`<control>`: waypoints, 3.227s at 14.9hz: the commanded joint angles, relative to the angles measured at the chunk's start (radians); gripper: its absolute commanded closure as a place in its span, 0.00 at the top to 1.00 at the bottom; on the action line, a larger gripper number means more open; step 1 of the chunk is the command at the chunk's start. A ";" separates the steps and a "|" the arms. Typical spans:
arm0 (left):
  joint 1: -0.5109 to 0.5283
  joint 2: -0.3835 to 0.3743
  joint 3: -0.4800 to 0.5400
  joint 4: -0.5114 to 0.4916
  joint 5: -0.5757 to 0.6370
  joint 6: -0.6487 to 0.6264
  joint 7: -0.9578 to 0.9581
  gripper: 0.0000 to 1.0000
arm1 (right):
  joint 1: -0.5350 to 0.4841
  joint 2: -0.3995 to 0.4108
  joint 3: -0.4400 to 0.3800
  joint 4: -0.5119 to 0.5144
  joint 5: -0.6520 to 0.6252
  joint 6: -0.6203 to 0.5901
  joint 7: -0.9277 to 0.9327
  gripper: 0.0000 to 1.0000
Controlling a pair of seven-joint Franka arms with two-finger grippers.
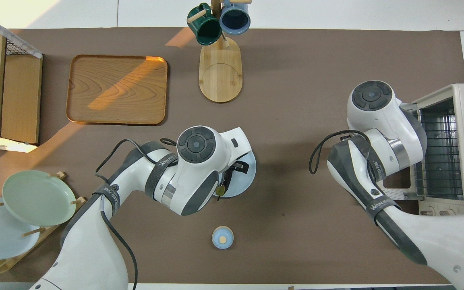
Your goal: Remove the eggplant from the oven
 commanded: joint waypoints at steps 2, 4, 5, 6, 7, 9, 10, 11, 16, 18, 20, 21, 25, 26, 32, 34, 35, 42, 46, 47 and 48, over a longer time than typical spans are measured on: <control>-0.030 -0.014 0.014 -0.061 -0.010 0.066 -0.016 0.94 | -0.062 -0.106 -0.011 0.076 -0.031 -0.125 -0.193 0.00; -0.024 -0.013 0.014 -0.051 -0.010 0.053 -0.019 0.62 | -0.093 -0.158 -0.010 0.076 -0.008 -0.165 -0.247 0.00; -0.019 -0.013 0.013 -0.044 -0.010 0.049 -0.019 0.51 | -0.107 -0.172 -0.011 0.074 0.004 -0.178 -0.269 0.00; -0.019 -0.014 0.014 -0.041 -0.010 0.043 -0.024 0.45 | -0.122 -0.181 -0.011 0.069 0.006 -0.181 -0.295 0.00; -0.016 -0.019 0.014 -0.038 -0.010 0.029 -0.024 0.41 | -0.130 -0.187 -0.011 0.066 0.006 -0.181 -0.313 0.00; -0.001 -0.026 0.014 -0.014 -0.010 -0.025 -0.024 0.33 | -0.151 -0.206 -0.011 0.060 0.006 -0.182 -0.342 0.00; 0.007 -0.031 0.014 0.003 -0.010 -0.052 -0.024 0.25 | -0.160 -0.206 -0.011 0.059 0.006 -0.179 -0.364 0.00; 0.020 -0.034 0.014 0.018 -0.010 -0.078 -0.024 0.16 | -0.171 -0.206 -0.011 0.059 0.006 -0.179 -0.373 0.00; 0.129 -0.062 0.020 0.145 -0.029 -0.232 -0.022 0.00 | -0.209 -0.212 -0.011 0.060 0.009 -0.182 -0.417 0.00; 0.210 -0.039 0.020 0.210 -0.023 -0.261 -0.004 0.00 | -0.210 -0.224 -0.011 0.066 0.069 -0.182 -0.411 0.00; 0.307 -0.016 0.020 0.238 -0.019 -0.258 0.059 0.00 | -0.200 -0.236 -0.011 0.080 0.097 -0.198 -0.411 0.00; 0.344 -0.013 0.020 0.239 -0.016 -0.254 0.083 0.00 | -0.199 -0.238 -0.008 0.094 0.097 -0.201 -0.413 0.09; 0.476 0.128 0.020 0.368 0.057 -0.252 0.114 0.00 | -0.202 -0.261 -0.005 0.192 0.257 -0.257 -0.416 0.99; 0.494 0.159 0.020 0.393 0.066 -0.249 0.116 0.00 | -0.205 -0.263 -0.005 0.209 0.285 -0.253 -0.419 1.00; 0.533 0.224 0.020 0.410 0.105 -0.131 0.126 0.00 | -0.206 -0.263 -0.005 0.221 0.346 -0.273 -0.408 1.00; 0.533 0.224 0.020 0.390 0.102 -0.109 0.146 0.00 | -0.203 -0.269 -0.005 0.214 0.362 -0.293 -0.407 1.00; 0.534 0.222 0.020 0.376 0.102 -0.088 0.146 0.00 | -0.194 -0.273 -0.005 0.211 0.363 -0.297 -0.407 1.00; 0.537 0.219 0.020 0.384 0.102 -0.094 0.192 1.00 | -0.104 -0.284 -0.019 0.209 0.360 -0.308 -0.289 1.00; 0.539 0.205 0.022 0.417 0.103 -0.158 0.194 1.00 | -0.099 -0.282 -0.026 0.211 0.362 -0.299 -0.281 1.00; 0.548 0.182 0.022 0.422 0.100 -0.183 0.194 1.00 | -0.099 -0.282 -0.026 0.210 0.362 -0.299 -0.281 1.00; 0.551 0.153 0.022 0.414 0.097 -0.198 0.191 1.00 | -0.099 -0.282 -0.026 0.212 0.362 -0.297 -0.281 1.00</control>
